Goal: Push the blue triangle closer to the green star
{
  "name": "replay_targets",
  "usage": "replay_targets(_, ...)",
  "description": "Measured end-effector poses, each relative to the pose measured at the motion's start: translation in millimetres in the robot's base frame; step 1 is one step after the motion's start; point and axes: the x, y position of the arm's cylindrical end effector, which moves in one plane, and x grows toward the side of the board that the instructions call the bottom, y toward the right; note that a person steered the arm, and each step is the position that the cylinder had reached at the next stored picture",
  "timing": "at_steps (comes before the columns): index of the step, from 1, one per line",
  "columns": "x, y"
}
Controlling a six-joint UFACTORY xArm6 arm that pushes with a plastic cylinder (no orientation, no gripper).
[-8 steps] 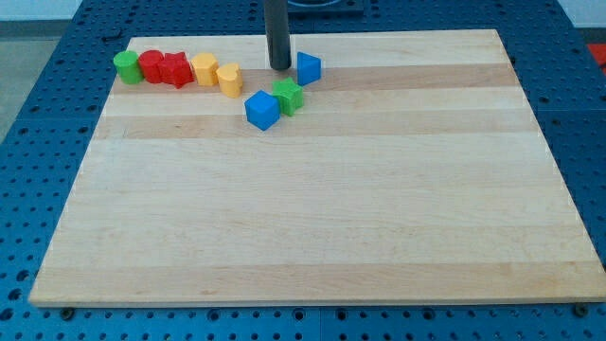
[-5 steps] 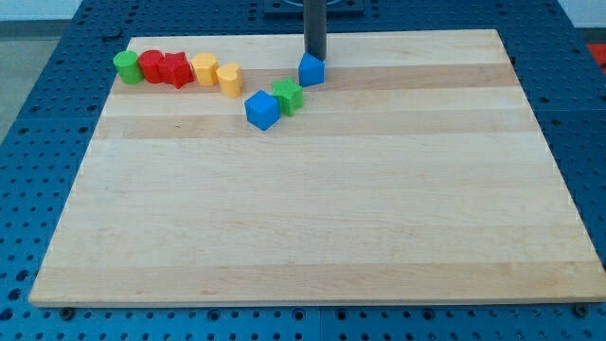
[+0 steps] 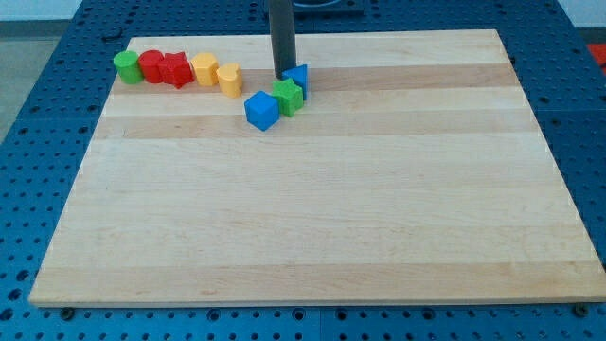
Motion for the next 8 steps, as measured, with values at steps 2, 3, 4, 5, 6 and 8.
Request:
replay_targets(2, 19.7, 0.0)
replay_targets(3, 19.8, 0.0)
replay_targets(4, 7.7, -3.6)
replay_targets(5, -4.8, 2.0)
replay_targets(6, -4.8, 31.0)
replay_targets(8, -0.6, 57.2)
